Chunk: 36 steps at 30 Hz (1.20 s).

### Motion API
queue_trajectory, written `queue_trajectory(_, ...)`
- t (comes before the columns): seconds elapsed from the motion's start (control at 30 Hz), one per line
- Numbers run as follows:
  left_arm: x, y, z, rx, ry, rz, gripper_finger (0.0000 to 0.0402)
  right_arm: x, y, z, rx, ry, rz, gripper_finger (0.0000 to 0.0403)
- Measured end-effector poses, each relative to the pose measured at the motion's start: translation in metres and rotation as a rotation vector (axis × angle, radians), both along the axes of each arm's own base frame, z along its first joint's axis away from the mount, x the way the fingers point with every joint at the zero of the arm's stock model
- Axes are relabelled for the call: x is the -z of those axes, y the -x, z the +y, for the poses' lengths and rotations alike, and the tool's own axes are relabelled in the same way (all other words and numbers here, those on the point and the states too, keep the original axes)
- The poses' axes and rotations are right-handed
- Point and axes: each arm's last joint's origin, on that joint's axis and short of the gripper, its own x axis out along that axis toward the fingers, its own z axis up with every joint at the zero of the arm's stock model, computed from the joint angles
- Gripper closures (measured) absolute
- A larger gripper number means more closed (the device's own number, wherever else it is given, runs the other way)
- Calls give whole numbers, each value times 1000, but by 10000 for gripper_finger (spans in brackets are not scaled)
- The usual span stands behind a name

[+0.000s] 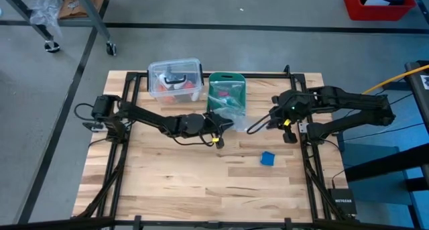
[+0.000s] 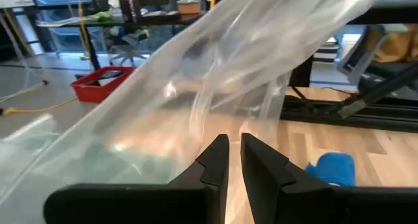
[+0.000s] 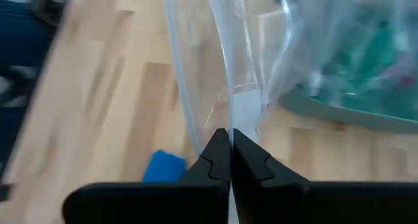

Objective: Roll bandage
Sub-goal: Put the blue bandage into the transparent zip bag

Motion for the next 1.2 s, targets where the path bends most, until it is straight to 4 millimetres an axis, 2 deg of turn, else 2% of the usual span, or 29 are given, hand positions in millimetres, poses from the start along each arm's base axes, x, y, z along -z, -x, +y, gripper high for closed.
queue_trajectory(0.13, 11, -7, -7, 42, 48, -56, 369, 0, 0, 3, -53, -74, 1, 403)
queue_trajectory(0.27, 9, -9, -21, 177, 135, -144, 369, 0, 1, 2, 4, -71, 19, 403)
queue_trajectory(0.37, 2, -8, -34, 229, 146, -211, 369, 1, 1, -1, 56, -10, 28, 403)
queue_trajectory(0.53, -22, -13, -49, 269, 146, -313, 369, 6, -4, -3, 137, 25, 66, 403)
queue_trajectory(0.67, -32, -19, -53, 275, 71, -283, 369, 13, -1, -2, 112, -3, 170, 403)
queue_trajectory(0.77, -31, -20, -54, 274, 45, -241, 369, 17, 6, -1, 98, -11, 263, 402)
queue_trajectory(0.97, -19, -21, -57, 279, 134, -128, 369, 17, 22, -1, 83, 2, 346, 402)
queue_trajectory(1.2, -17, -16, -78, 375, 203, -113, 365, 18, 21, -4, 136, 95, 347, 402)
